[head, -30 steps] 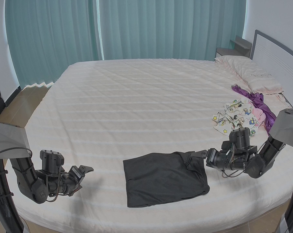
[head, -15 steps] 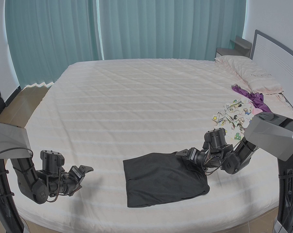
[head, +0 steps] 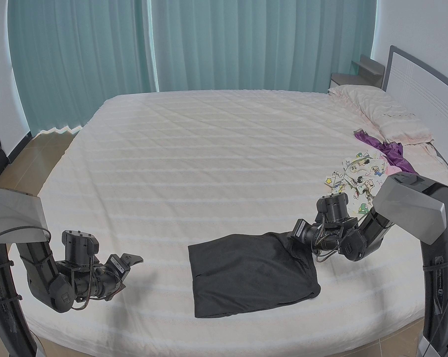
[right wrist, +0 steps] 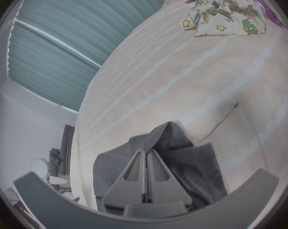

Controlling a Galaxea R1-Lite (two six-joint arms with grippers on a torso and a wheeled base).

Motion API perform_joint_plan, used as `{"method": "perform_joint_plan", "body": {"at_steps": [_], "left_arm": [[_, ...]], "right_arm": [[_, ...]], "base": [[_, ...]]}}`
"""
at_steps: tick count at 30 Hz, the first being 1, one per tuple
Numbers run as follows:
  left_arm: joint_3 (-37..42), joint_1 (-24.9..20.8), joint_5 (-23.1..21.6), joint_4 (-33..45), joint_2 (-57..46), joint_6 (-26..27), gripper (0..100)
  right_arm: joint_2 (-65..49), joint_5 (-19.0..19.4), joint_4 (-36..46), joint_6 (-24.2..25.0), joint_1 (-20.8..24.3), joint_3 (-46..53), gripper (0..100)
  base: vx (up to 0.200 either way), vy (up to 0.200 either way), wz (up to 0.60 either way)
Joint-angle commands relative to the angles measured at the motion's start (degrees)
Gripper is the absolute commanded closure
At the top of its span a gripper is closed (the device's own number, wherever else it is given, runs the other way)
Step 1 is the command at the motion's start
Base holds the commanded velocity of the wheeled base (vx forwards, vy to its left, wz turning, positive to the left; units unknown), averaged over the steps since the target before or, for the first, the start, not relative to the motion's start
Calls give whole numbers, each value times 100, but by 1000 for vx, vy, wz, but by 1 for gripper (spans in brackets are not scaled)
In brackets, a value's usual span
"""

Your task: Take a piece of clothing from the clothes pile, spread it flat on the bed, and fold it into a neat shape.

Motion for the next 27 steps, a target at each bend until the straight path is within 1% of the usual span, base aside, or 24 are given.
{"method": "perform_joint_plan", "body": {"at_steps": [1, 2, 5, 10, 19, 20, 24, 27], "left_arm": [[0, -2, -1, -2, 10, -2, 0], [9, -2, -1, -2, 10, -2, 0], [9, -2, 8, -2, 10, -2, 0], [9, -2, -1, -2, 10, -2, 0], [0, -10, 78, -11, 45, -2, 0], [0, -10, 69, -11, 45, -2, 0], [0, -10, 69, -11, 45, -2, 0], [-9, -10, 69, -11, 45, -2, 0]], "right_arm": [[24, 10, -7, 107, -208, -120, 100], [32, 19, -16, 318, -305, -182, 100], [67, 71, -25, 556, -437, -252, 100], [261, 89, -34, 608, -586, -472, 100], [322, 80, -25, 608, -595, -524, 100], [322, 80, -34, 608, -604, -524, 0], [243, 71, -43, 617, -674, -480, 0], [-73, 36, -43, 626, -718, -243, 0]], "base": [[0, 0, 0], [0, 0, 0], [0, 0, 0], [0, 0, 0], [0, 0, 0], [0, 0, 0], [0, 0, 0], [0, 0, 0]]}}
